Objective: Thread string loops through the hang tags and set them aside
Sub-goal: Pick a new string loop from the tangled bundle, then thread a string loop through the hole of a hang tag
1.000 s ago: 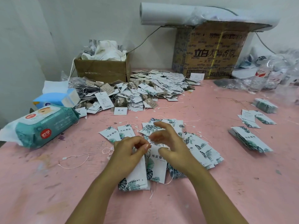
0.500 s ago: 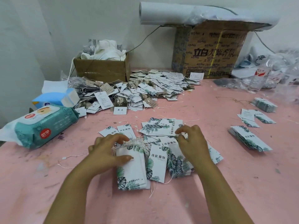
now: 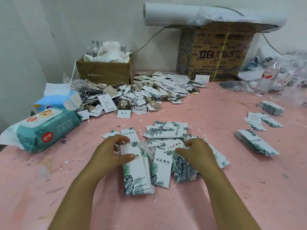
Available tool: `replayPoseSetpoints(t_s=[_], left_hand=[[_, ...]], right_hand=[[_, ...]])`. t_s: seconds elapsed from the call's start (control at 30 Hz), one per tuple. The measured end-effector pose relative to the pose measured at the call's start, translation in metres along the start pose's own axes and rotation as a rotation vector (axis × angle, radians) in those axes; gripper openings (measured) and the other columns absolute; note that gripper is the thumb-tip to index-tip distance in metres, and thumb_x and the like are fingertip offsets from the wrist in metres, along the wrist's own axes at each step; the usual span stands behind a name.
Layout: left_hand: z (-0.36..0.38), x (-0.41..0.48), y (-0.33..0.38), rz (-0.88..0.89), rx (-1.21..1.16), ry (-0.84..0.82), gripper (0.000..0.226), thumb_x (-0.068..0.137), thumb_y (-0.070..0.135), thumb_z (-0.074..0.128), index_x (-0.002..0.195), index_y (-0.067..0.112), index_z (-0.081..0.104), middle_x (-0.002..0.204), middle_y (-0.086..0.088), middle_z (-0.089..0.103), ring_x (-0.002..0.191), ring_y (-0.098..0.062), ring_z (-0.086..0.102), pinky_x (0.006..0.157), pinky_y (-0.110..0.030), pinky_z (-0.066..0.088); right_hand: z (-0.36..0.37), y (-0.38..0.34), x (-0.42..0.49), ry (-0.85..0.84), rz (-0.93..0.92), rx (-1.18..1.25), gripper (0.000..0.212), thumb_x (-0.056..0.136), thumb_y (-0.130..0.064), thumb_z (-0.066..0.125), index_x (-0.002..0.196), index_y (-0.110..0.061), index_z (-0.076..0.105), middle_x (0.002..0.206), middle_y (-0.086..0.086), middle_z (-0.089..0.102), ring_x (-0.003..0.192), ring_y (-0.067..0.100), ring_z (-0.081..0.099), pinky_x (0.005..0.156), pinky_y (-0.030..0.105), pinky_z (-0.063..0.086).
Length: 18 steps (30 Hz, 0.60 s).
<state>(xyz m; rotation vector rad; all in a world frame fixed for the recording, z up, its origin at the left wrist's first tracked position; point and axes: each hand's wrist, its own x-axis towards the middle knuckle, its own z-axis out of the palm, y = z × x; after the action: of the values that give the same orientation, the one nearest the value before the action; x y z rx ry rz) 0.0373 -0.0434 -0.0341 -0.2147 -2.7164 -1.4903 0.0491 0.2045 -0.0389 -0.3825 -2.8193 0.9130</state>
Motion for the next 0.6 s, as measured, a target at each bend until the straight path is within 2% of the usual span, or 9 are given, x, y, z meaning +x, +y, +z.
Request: replayPoseSetpoints(t_s=[0.03, 0.13, 0.2, 0.27, 0.33, 0.4, 0.47, 0.53, 0.6], left_hand=[[0.001, 0.000, 0.001, -0.011, -0.052, 0.008, 0.039, 0.067, 0.013, 0.082, 0.098, 0.025, 0.062, 0.096, 0.005, 0.053, 0.077, -0.010, 0.049, 0.055, -0.013, 0.041], [0.004, 0.000, 0.007, -0.041, -0.275, 0.035, 0.037, 0.070, -0.001, 0.077, 0.095, 0.023, 0.064, 0.098, 0.000, 0.057, 0.071, -0.013, 0.054, 0.049, -0.019, 0.049], [0.005, 0.000, 0.010, -0.036, -0.388, 0.065, 0.036, 0.072, -0.005, 0.073, 0.094, 0.021, 0.064, 0.095, -0.002, 0.061, 0.064, -0.007, 0.060, 0.053, -0.019, 0.052], [0.006, 0.000, 0.012, -0.039, -0.471, 0.095, 0.033, 0.075, -0.005, 0.071, 0.094, 0.021, 0.064, 0.088, -0.005, 0.066, 0.063, -0.006, 0.062, 0.054, -0.019, 0.052], [0.008, 0.000, 0.013, -0.050, -0.520, 0.118, 0.030, 0.078, -0.002, 0.068, 0.094, 0.023, 0.063, 0.082, -0.006, 0.070, 0.067, -0.013, 0.063, 0.053, -0.021, 0.051], [0.012, -0.001, 0.015, -0.053, -0.552, 0.136, 0.027, 0.081, -0.002, 0.066, 0.093, 0.022, 0.063, 0.079, -0.006, 0.071, 0.068, -0.017, 0.063, 0.052, -0.023, 0.048], [0.016, -0.002, 0.018, -0.048, -0.565, 0.151, 0.025, 0.082, -0.002, 0.064, 0.091, 0.021, 0.063, 0.081, -0.010, 0.071, 0.067, -0.017, 0.062, 0.049, -0.021, 0.047], [0.022, -0.004, 0.021, -0.036, -0.553, 0.154, 0.024, 0.082, -0.001, 0.065, 0.089, 0.022, 0.064, 0.084, -0.013, 0.070, 0.065, -0.013, 0.063, 0.048, -0.019, 0.047], [0.028, -0.005, 0.024, -0.023, -0.539, 0.157, 0.024, 0.082, 0.001, 0.066, 0.088, 0.025, 0.064, 0.086, -0.010, 0.070, 0.064, -0.009, 0.063, 0.049, -0.019, 0.049]], right_hand=[[-0.001, -0.001, 0.000, 0.019, -0.010, 0.013, 0.037, 0.078, -0.030, 0.069, 0.096, 0.002, 0.064, 0.097, 0.016, 0.066, 0.086, 0.032, 0.063, 0.074, 0.035, 0.048], [-0.004, -0.003, 0.000, 0.032, -0.012, 0.111, 0.021, 0.079, -0.026, 0.068, 0.094, -0.013, 0.062, 0.080, -0.002, 0.056, 0.072, 0.027, 0.062, 0.064, 0.031, 0.044], [-0.005, -0.003, 0.003, 0.008, 0.004, 0.234, 0.013, 0.081, -0.021, 0.066, 0.086, -0.010, 0.061, 0.070, -0.003, 0.050, 0.066, 0.028, 0.060, 0.062, 0.038, 0.049], [-0.006, -0.002, 0.005, 0.002, -0.001, 0.323, 0.017, 0.083, -0.019, 0.063, 0.079, -0.003, 0.057, 0.060, 0.001, 0.039, 0.053, 0.024, 0.055, 0.060, 0.045, 0.050], [-0.007, -0.001, 0.006, 0.017, -0.015, 0.371, 0.027, 0.085, -0.021, 0.062, 0.069, -0.003, 0.050, 0.057, 0.001, 0.027, 0.048, 0.025, 0.056, 0.054, 0.038, 0.035], [-0.008, -0.002, 0.005, 0.043, -0.061, 0.483, 0.035, 0.086, -0.021, 0.062, 0.063, -0.004, 0.043, 0.055, 0.001, 0.023, 0.043, 0.022, 0.038, 0.056, 0.029, 0.022], [-0.009, -0.007, 0.003, 0.008, -0.101, 0.672, 0.039, 0.087, -0.020, 0.062, 0.063, 0.003, 0.043, 0.056, 0.004, 0.024, 0.050, 0.017, 0.024, 0.054, 0.027, 0.020], [-0.010, -0.014, -0.002, -0.081, -0.124, 0.791, 0.038, 0.087, -0.021, 0.063, 0.064, 0.007, 0.050, 0.056, 0.008, 0.034, 0.051, 0.016, 0.031, 0.050, 0.022, 0.027], [-0.008, -0.020, -0.008, -0.184, -0.155, 0.830, 0.032, 0.086, -0.021, 0.063, 0.061, -0.001, 0.061, 0.053, 0.006, 0.050, 0.047, 0.014, 0.045, 0.046, 0.014, 0.036]])
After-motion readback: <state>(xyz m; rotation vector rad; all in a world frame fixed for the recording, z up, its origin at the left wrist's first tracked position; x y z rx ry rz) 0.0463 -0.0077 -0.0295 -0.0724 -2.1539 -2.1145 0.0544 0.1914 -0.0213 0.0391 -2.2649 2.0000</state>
